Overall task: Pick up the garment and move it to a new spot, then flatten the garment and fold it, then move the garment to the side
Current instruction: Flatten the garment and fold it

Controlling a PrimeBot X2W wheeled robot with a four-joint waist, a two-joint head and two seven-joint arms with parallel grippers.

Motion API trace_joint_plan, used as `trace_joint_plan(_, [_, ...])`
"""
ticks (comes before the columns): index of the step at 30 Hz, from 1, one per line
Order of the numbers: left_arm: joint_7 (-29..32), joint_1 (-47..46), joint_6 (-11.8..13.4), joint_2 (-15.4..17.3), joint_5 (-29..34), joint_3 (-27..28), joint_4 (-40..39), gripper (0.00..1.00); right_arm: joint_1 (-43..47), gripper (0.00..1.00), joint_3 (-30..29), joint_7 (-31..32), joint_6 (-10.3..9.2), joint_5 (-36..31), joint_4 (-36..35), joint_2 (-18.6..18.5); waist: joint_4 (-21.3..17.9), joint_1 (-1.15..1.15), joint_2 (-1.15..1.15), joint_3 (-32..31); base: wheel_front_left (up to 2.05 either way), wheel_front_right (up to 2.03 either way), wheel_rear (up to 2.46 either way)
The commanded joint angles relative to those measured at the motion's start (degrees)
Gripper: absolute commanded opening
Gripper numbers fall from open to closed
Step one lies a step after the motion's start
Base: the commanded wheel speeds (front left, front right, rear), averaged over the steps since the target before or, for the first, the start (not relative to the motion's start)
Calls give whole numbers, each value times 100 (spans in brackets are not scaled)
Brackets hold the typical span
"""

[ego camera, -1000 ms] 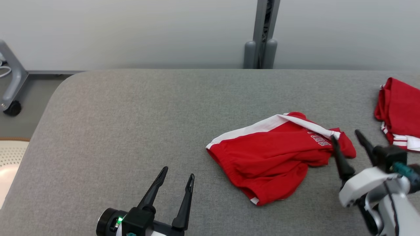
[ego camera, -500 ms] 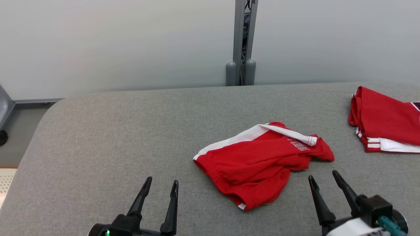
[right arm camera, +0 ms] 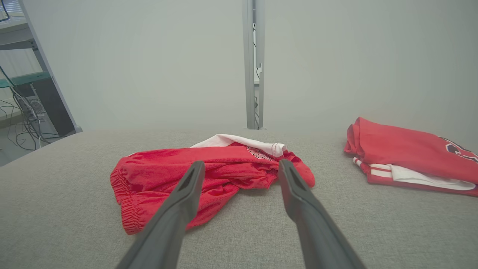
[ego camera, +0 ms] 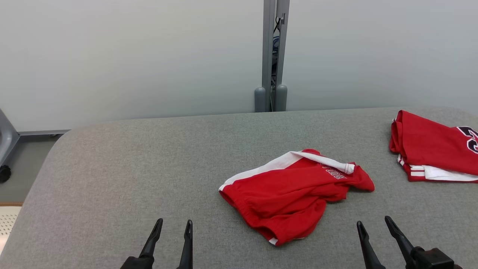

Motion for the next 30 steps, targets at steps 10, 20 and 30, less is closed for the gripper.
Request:
trace_joint_plan(10, [-23, 123, 57, -4, -95, 149, 62, 100, 167, 100, -18, -29, -2, -22, -146, 31, 35, 0, 0, -69, 0, 0, 0])
trace_joint_plan(20, [-24, 157, 26, -12, -106, 196, 93, 100, 189, 100, 33, -29, -2, 13, -133, 38, 47, 0, 0, -124, 0, 0, 0])
trace_joint_plan(30, [-23, 190, -8, -15, -86, 172, 170, 100, 184, 100, 120, -29, -2, 15, -89, 41, 25, 0, 0, -122, 0, 0, 0])
